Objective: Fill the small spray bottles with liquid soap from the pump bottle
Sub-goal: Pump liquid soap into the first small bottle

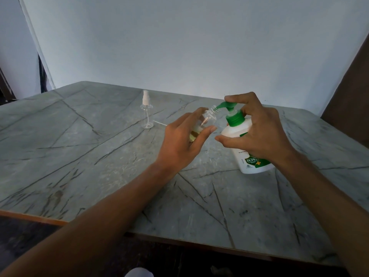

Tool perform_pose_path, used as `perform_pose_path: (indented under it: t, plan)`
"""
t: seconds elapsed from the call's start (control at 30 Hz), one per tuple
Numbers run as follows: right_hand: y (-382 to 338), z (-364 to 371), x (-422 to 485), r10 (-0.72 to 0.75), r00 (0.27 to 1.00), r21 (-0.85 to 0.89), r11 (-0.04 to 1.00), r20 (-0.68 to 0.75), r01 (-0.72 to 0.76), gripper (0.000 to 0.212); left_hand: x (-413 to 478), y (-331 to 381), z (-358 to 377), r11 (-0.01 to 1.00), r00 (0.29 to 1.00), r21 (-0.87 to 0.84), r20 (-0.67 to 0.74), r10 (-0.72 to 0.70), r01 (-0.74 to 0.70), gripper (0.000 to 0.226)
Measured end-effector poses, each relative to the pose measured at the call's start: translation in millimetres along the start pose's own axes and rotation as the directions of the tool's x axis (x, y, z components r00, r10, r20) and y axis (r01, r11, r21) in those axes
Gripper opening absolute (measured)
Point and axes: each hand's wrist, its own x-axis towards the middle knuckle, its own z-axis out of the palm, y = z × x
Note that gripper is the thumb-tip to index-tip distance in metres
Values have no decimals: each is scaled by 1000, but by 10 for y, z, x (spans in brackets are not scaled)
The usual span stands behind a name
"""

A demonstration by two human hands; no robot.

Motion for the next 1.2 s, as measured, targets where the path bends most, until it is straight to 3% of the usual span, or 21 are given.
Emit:
perform_pose_path:
  t: [0.2,0.7,1.2]
  plan:
    - [-11,-2,-6,32,999,22,999,-7,-32,75,-26,8,-3,1000,1000,-28,21,-1,2,42]
    - [-50,-41,-51,-33,998,-52,998,57,36,89,-16,3,-60,998,999,-50,-21,-40,39,44]
    - [-52,2,-17,-5,1000,78,997,0,5,73,-56,-3,-29,995,998,-71,1,-64,64,46]
